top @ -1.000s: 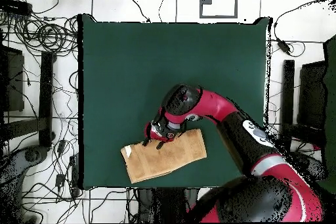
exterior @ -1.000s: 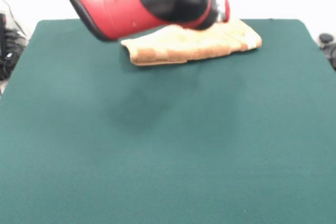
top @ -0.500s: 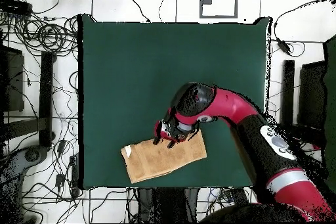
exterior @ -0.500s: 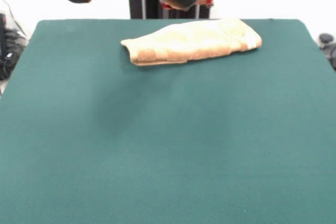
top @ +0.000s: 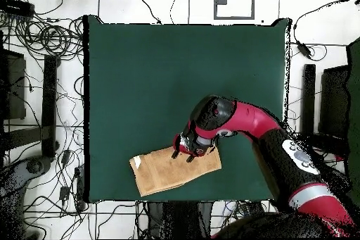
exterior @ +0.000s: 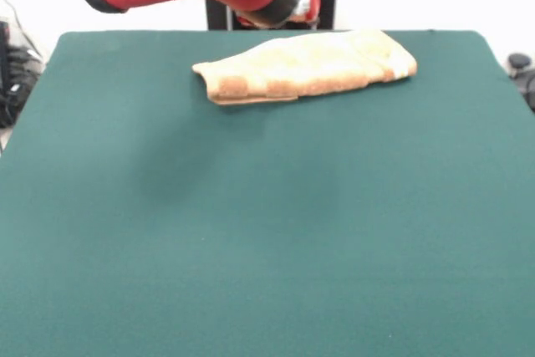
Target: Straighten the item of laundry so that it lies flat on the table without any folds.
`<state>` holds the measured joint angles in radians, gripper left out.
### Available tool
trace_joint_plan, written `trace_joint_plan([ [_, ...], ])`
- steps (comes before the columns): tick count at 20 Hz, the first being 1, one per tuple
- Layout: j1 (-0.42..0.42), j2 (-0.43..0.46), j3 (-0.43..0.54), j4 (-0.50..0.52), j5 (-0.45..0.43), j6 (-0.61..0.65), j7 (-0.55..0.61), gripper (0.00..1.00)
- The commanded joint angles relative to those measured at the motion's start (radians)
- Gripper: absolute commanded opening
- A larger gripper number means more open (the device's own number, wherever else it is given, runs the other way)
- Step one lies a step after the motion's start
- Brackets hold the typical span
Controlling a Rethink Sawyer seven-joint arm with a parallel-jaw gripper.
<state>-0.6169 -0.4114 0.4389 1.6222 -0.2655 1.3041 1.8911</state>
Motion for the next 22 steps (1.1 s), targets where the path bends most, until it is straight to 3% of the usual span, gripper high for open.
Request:
trace_joint_plan([
  [1, 0.02, 0.141, -0.003, 0.0, -0.042, -0.16, -0.03, 1.0],
  [7, 0.027, 0.188, -0.004, -0.036, -0.09, -0.183, -0.071, 1.0],
  [13, 0.072, 0.182, -0.032, -0.082, -0.232, -0.321, -0.051, 1.0],
  [17, 0.173, 0.115, -0.087, -0.1, -0.461, -0.6, 0.079, 1.0],
  [20, 0.351, 0.024, -0.204, -0.115, -0.703, -0.814, 0.299, 1.0],
  [22, 0.473, 0.0, -0.292, -0.147, -0.843, -0.882, 0.459, 1.0],
])
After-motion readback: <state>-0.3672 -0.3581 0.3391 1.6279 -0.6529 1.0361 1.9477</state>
